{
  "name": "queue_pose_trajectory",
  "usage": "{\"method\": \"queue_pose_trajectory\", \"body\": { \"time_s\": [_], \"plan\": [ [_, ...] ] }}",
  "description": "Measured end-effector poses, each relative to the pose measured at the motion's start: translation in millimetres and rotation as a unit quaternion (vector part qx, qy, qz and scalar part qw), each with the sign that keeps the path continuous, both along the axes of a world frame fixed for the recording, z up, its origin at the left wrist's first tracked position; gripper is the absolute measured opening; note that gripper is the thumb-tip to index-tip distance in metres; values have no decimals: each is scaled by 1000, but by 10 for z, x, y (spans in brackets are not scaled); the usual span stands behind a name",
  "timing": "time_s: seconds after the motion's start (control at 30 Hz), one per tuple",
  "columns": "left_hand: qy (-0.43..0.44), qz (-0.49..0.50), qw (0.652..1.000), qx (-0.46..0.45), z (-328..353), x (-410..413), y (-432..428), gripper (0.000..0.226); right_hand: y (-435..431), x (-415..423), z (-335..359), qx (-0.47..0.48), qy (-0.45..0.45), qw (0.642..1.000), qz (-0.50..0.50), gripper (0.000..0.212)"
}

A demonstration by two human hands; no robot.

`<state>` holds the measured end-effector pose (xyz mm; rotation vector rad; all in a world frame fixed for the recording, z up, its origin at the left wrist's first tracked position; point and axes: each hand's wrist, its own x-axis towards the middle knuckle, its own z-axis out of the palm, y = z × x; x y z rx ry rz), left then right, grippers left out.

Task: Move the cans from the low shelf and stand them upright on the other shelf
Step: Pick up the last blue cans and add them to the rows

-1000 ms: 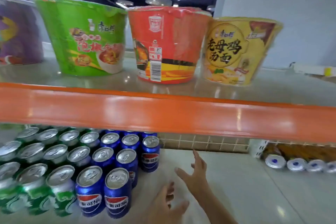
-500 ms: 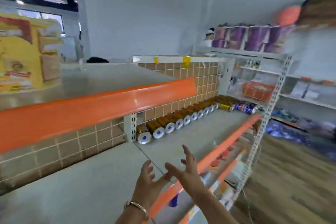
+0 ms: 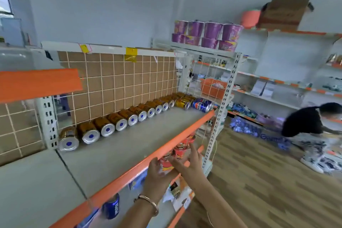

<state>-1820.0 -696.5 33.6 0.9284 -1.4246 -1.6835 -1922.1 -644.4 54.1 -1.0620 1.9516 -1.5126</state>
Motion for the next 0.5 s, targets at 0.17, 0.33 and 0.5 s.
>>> {"method": "queue_pose_trajectory", "body": {
  "time_s": [0.17,0.33,0.5],
  "plan": [
    [7,-13,1000,3,-63,-602,-75,79,-23,-506,-132,-11,-53,998,-35,100],
    [1,-57,998,-6,-109,-1186,-379,95,-262,-1088,-225,-22,-62,995,-79,93],
    [12,-98,995,5,-28,-1774,-928,127,-786,-1710,-118,-25,-50,994,-96,91]
  ]
}}
